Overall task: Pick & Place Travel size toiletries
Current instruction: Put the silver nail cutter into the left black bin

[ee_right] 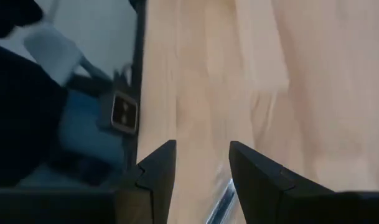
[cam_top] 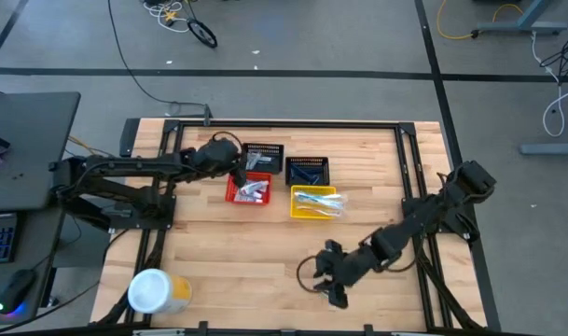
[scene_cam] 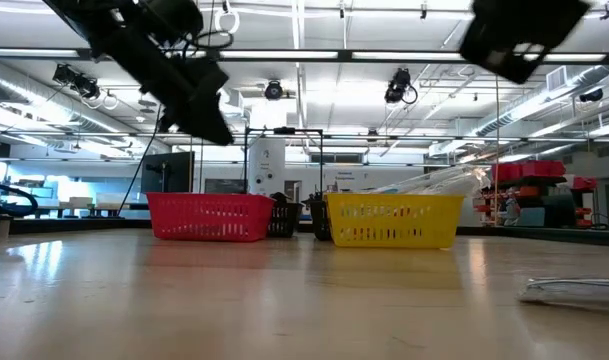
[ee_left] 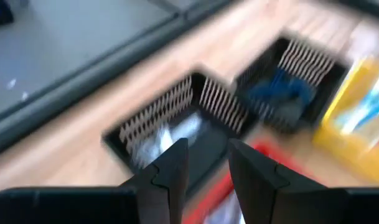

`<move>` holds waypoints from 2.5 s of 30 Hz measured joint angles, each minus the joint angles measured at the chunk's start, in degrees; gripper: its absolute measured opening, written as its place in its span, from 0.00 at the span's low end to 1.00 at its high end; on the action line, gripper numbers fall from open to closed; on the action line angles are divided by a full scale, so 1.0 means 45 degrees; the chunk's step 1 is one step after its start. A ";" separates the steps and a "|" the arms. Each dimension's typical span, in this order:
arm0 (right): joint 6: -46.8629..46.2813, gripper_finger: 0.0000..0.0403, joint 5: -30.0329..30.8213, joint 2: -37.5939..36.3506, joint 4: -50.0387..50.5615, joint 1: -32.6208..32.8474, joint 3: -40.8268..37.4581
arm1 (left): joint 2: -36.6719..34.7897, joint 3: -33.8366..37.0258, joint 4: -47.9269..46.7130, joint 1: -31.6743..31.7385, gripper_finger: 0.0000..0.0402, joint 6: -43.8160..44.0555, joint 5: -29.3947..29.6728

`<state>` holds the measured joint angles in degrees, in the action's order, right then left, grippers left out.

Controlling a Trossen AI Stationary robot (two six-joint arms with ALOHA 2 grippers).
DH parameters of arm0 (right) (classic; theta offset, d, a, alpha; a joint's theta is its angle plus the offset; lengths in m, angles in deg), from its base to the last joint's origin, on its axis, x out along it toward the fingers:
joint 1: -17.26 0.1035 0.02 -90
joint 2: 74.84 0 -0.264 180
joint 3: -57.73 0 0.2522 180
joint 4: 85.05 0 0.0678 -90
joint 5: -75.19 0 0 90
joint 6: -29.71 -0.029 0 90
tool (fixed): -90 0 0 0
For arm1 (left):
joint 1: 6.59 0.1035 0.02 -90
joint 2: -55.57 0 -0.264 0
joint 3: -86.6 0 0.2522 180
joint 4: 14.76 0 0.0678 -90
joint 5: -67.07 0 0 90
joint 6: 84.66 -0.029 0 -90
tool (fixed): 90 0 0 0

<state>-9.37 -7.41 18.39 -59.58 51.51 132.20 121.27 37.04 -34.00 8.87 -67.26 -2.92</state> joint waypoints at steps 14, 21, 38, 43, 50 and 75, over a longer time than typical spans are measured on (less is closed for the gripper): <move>-0.3941 0.39 0.0027 0.3319 0.3551 0.1934 0.1842 | 0.0000 -0.0344 0.3015 -0.0008 0.31 -0.0699 0.0062; -0.3751 0.39 0.0998 0.4391 0.4376 0.1933 0.1915 | 0.0000 -0.0344 0.2873 -0.0008 0.31 -0.0691 -0.0118; -0.2229 0.14 0.4332 0.4102 0.4890 0.1403 0.1726 | 0.0000 -0.0344 0.2906 -0.0152 0.30 -0.2296 -0.7504; -0.0866 0.14 0.7219 0.3661 0.4977 0.0539 0.1802 | 0.0000 -0.0344 0.2855 -0.1229 0.32 -0.4185 -0.8338; 0.3389 0.13 0.6231 0.3657 0.2608 -0.1444 0.1798 | 0.0671 -0.0361 0.3012 -0.2932 0.43 -0.7591 -0.6711; 0.6691 0.14 0.5423 0.3619 0.0016 -0.3692 0.1813 | 0.4265 -0.0334 0.4308 -0.4007 0.55 -0.7670 -0.5106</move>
<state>20.74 16.99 34.67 -59.51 34.90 140.35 140.46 35.54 -14.61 -9.16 -101.78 -25.90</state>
